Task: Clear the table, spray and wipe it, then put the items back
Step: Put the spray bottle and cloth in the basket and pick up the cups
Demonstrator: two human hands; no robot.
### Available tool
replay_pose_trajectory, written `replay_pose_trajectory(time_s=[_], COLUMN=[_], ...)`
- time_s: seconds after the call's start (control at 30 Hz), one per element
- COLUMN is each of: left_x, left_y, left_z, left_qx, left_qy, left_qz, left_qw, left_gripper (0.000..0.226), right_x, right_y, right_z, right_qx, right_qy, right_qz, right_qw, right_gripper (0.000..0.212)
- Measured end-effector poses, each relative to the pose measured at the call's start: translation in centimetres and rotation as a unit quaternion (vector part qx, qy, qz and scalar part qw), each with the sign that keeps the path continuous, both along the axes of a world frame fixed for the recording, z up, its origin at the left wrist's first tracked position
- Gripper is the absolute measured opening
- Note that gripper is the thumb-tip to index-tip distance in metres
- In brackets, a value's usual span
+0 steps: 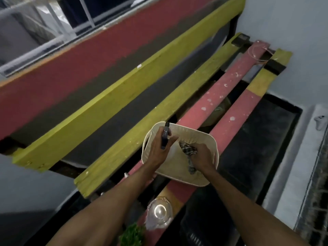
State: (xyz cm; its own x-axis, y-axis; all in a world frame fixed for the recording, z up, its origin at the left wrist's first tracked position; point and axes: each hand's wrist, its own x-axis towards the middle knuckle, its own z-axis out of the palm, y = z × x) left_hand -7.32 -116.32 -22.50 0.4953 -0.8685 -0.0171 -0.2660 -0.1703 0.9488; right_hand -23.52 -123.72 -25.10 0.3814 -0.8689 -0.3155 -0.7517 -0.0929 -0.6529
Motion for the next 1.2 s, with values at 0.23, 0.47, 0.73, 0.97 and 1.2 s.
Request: replay_pose_trajectory(time_s=[0.23, 0.47, 0.73, 0.97, 1.2], left_x=[1.9, 3.9, 6.5, 6.9, 5.9], left_y=[-0.3, 1.6, 11.7, 26.0, 29.7], left_z=[-5.0, -2.8, 4.8, 0.7, -7.3], left_qx=[0.129, 0.214, 0.095, 0.149, 0.258], left_qy=[-0.019, -0.084, -0.055, -0.050, 0.001], left_qz=[-0.110, -0.178, -0.009, 0.239, 0.225], left_qw=[0.985, 0.957, 0.994, 0.958, 0.940], left_gripper=[0.054, 0.104, 0.051, 0.035, 0.095], right_x=[0.9, 1.2, 2.6, 6.4, 11.3], right_y=[-0.4, 0.2, 9.5, 19.9, 20.2], right_z=[-5.5, -2.8, 5.0, 1.7, -5.4], right_qx=[0.015, 0.041, -0.138, -0.023, 0.045], right_qy=[0.006, 0.008, -0.066, -0.074, 0.037], right_qz=[0.110, 0.077, -0.100, 0.131, 0.236], right_qw=[0.994, 0.996, 0.983, 0.988, 0.970], right_gripper=[0.025, 0.027, 0.024, 0.025, 0.083])
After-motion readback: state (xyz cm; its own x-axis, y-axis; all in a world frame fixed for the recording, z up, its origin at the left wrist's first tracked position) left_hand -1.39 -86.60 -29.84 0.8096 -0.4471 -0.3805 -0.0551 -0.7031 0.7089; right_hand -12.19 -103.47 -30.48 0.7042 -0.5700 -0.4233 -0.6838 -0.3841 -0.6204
